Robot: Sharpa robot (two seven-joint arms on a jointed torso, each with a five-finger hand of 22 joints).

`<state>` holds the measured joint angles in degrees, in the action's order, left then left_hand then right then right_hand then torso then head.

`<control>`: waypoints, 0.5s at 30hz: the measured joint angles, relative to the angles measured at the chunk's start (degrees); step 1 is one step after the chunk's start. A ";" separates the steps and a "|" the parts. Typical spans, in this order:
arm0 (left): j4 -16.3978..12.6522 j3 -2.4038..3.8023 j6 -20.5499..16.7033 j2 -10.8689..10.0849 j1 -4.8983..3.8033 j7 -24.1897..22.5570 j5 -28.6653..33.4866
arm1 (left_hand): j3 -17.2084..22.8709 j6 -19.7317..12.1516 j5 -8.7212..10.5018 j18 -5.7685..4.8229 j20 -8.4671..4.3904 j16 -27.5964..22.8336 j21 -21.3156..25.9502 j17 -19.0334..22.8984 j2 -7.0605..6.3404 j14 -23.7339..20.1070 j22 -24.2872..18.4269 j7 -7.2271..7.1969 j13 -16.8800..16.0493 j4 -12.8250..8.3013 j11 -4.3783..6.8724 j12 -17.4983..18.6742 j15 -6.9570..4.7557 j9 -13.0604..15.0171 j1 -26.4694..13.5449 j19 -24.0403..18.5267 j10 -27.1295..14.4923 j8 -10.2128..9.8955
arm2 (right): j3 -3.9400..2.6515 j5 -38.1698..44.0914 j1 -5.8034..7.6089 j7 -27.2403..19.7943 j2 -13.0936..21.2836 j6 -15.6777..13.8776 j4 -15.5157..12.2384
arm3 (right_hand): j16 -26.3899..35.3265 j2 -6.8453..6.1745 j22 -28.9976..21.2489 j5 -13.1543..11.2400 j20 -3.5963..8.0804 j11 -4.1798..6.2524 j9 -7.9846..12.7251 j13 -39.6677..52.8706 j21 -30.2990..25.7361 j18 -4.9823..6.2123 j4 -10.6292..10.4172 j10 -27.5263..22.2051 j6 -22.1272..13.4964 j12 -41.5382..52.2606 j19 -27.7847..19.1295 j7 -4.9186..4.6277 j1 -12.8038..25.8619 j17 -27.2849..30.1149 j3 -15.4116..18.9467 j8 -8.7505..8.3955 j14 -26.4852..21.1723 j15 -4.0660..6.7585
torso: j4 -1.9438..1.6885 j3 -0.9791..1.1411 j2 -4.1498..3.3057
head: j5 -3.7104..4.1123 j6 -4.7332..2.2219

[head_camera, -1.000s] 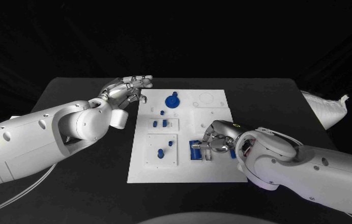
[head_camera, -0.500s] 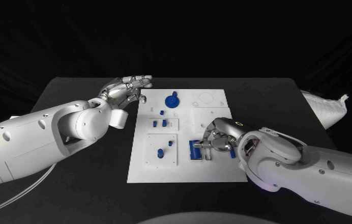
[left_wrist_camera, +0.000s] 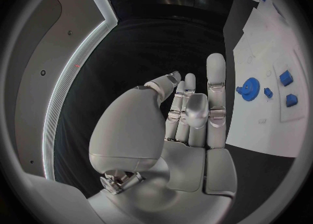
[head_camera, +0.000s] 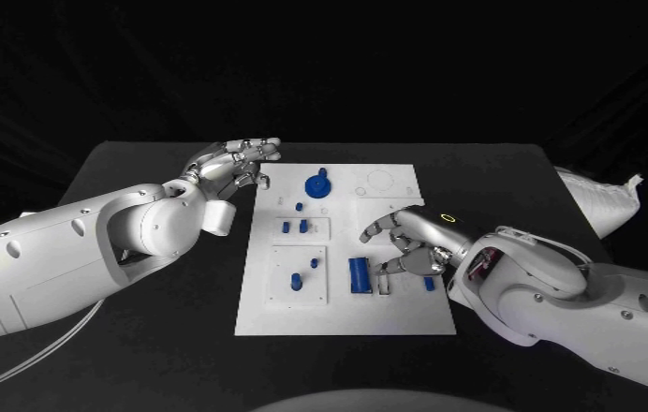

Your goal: Assemble the parts on the task board

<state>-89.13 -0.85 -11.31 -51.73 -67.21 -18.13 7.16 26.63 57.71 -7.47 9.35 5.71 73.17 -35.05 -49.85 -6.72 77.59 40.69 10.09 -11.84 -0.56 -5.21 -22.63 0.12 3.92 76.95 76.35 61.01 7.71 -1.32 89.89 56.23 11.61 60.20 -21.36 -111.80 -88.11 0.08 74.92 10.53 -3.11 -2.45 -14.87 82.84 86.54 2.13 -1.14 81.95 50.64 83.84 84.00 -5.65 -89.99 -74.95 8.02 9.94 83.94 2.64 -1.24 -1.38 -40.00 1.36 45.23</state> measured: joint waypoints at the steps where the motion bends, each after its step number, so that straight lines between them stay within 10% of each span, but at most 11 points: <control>1: 0.03 -0.01 0.00 0.03 0.00 0.00 0.00 | 0.00 0.00 0.00 0.00 0.00 0.00 0.00 0.00 0.00 0.00 0.00 0.00 0.00 0.00 0.00 0.00 0.00 0.00 0.00 0.00 0.00 0.00 | -0.03 1.06 0.40 -1.24 0.02 0.36 0.00 | 0.00 -0.34 0.00 0.01 0.28 0.20 0.39 -0.05 0.00 0.00 0.85 -0.18 -0.01 0.14 0.01 0.95 -0.45 0.00 -0.85 -0.47 -0.08 0.45 | 0.00 -0.01 0.01 | 0.07 -0.02; 5: 0.13 -0.03 0.00 0.24 0.00 0.01 0.00 | 0.00 0.00 0.00 -0.01 0.00 0.00 0.00 0.00 0.00 0.00 0.00 0.00 0.00 0.00 0.00 0.00 0.00 0.00 0.00 0.00 0.00 0.00 | 0.09 7.01 1.43 -4.88 -0.48 3.02 0.44 | 0.00 -0.92 0.00 -0.83 2.36 1.24 1.90 -0.02 0.00 0.01 3.44 -0.37 0.96 0.20 -0.01 3.86 -1.03 0.00 -4.42 -2.36 0.51 1.75 | -0.07 -0.03 0.05 | 0.16 -0.12; 11: 0.31 -0.08 0.00 0.45 0.00 0.03 0.00 | 0.00 0.00 0.00 -0.01 0.00 0.00 0.00 0.00 0.00 0.00 0.00 0.00 0.01 0.00 0.00 0.00 0.00 0.00 0.00 0.00 0.00 0.00 | 0.78 17.21 2.60 -6.23 -2.17 8.23 1.37 | 0.00 -1.11 -0.01 -6.24 2.73 1.43 3.81 -0.42 0.00 0.00 5.30 -0.58 2.61 0.20 -0.01 5.50 -0.80 0.01 -11.98 -4.79 0.61 2.05 | -0.10 -0.02 0.04 | 0.04 -0.21; 15: 0.44 -0.09 0.01 0.53 0.00 0.06 0.00 | 0.00 0.00 0.00 0.00 0.00 0.00 0.00 0.00 0.00 0.00 0.00 0.00 0.01 0.00 0.00 0.00 0.00 0.00 0.00 0.00 0.00 0.00 | 1.00 22.74 2.92 -6.23 -3.03 10.69 1.67 | 0.00 -1.85 -0.01 -7.32 3.11 3.72 4.26 -0.47 0.00 0.00 6.07 -0.59 3.31 0.23 0.01 6.20 0.54 0.01 -15.16 -4.89 0.18 4.07 | -0.10 0.00 0.01 | -0.07 -0.27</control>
<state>-88.69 -0.94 -11.30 -51.19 -67.21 -18.07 7.16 26.63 57.71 -7.47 9.34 5.71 73.17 -35.06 -49.86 -6.72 77.59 40.69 10.09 -11.83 -0.56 -5.21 -22.63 0.12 3.92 76.95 76.35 61.01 7.71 -0.32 112.63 59.15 5.39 57.17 -10.67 -110.13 -88.11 -1.76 74.91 3.21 0.01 1.27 -10.62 82.36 86.54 2.13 4.93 81.36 53.95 84.06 84.01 0.55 -89.45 -74.94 -7.14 5.06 84.12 6.70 -1.34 -1.38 -39.98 1.30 44.96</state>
